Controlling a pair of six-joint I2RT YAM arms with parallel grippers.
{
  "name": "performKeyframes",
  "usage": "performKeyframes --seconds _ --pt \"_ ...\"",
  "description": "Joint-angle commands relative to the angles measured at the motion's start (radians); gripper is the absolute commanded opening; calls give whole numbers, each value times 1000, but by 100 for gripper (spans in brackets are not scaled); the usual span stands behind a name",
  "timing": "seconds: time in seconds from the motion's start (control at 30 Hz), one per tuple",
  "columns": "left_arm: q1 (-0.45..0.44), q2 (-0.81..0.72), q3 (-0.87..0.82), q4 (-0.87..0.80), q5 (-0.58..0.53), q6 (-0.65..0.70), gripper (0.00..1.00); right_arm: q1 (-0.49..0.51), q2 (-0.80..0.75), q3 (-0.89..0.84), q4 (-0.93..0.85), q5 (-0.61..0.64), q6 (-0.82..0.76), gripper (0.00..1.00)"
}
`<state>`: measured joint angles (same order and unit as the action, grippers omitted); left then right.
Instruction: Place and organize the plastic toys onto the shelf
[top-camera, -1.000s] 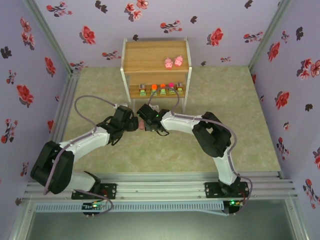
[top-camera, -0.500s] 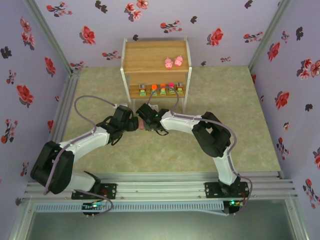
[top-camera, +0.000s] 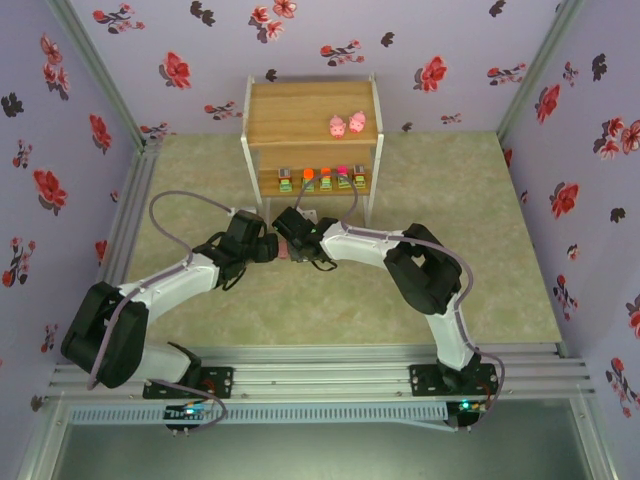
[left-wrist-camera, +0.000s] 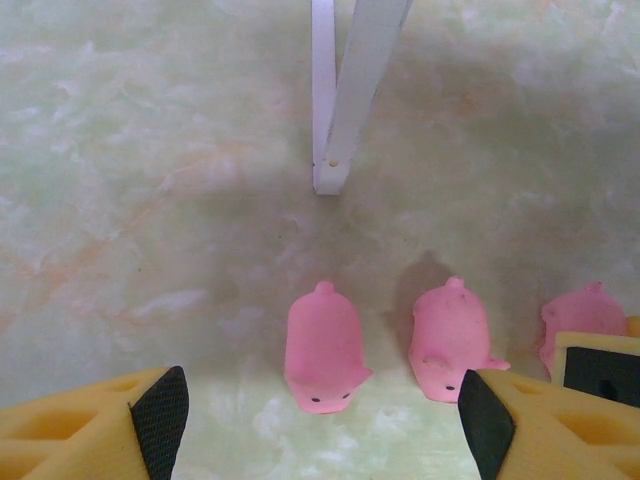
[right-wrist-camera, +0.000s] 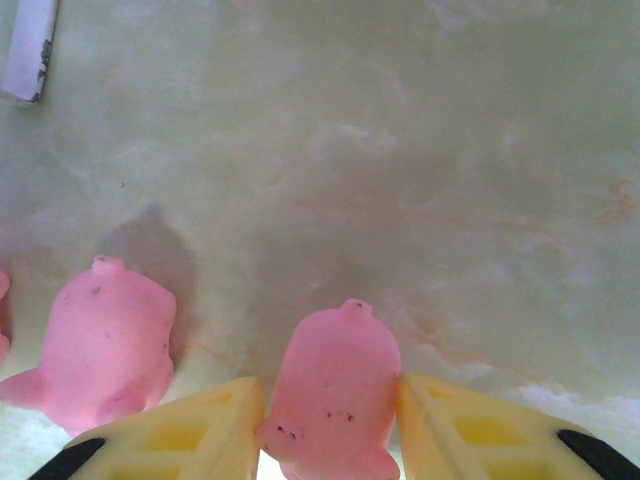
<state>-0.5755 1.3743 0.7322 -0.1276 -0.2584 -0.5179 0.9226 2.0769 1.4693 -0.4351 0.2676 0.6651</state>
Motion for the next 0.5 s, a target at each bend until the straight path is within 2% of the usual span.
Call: performKeyframes --seconds 0.0,0.3,0.47 --pt "9 -19 3 17 13 -7 76 -1 35 8 -43 1 9 16" --pt "9 -19 1 19 18 -7 76 4 18 -2 -58 5 6 6" --pt "9 -21 -1 22 23 -8 76 9 -25 -16 -74 26 -2 4"
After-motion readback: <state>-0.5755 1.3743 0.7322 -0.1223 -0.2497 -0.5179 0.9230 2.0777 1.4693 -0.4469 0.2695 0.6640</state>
